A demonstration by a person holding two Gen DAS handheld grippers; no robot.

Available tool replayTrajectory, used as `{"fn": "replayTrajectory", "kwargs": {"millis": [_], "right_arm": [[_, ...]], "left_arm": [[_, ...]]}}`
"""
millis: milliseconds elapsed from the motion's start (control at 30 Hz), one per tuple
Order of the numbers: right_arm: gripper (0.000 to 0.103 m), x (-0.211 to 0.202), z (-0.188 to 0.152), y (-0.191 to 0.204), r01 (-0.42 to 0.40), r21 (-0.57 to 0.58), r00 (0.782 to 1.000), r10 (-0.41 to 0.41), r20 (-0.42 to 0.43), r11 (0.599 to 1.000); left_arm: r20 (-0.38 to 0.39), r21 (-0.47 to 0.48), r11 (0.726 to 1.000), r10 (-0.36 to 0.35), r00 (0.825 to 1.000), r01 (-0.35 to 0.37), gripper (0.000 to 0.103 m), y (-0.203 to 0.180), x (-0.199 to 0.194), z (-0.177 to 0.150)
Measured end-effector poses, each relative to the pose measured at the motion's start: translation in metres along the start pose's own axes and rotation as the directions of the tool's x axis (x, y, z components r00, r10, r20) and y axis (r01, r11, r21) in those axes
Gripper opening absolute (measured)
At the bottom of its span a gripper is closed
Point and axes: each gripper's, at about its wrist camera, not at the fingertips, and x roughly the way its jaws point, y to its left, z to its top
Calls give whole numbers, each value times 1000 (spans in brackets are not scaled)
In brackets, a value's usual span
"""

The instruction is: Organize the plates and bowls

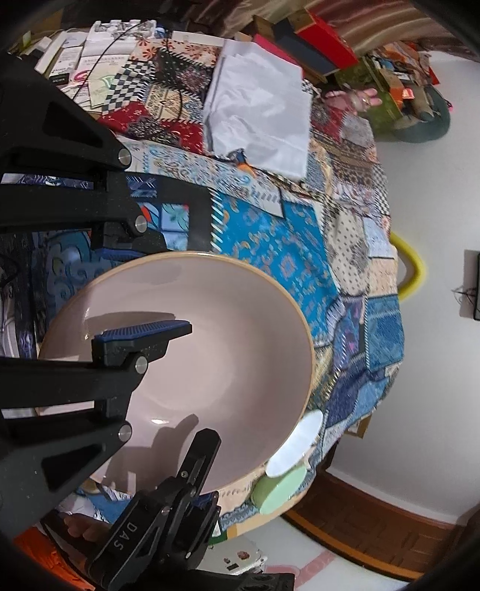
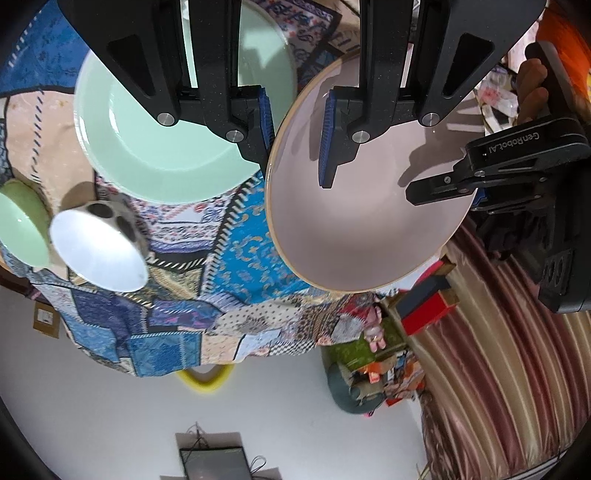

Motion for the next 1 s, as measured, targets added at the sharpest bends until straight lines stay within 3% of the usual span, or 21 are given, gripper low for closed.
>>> {"fn": "replayTrajectory", "kwargs": {"millis": [700, 1000], "right_arm": [[20, 74, -8, 12, 12, -8, 984, -13, -179, 1000], [22, 83, -9, 13, 31, -12, 979, -33, -203, 999]], "left_arm": [[-139, -92, 995, -39, 989, 26, 28, 52, 69, -19], [-136, -89, 995, -50, 990, 38, 28, 54, 75, -19]]}}
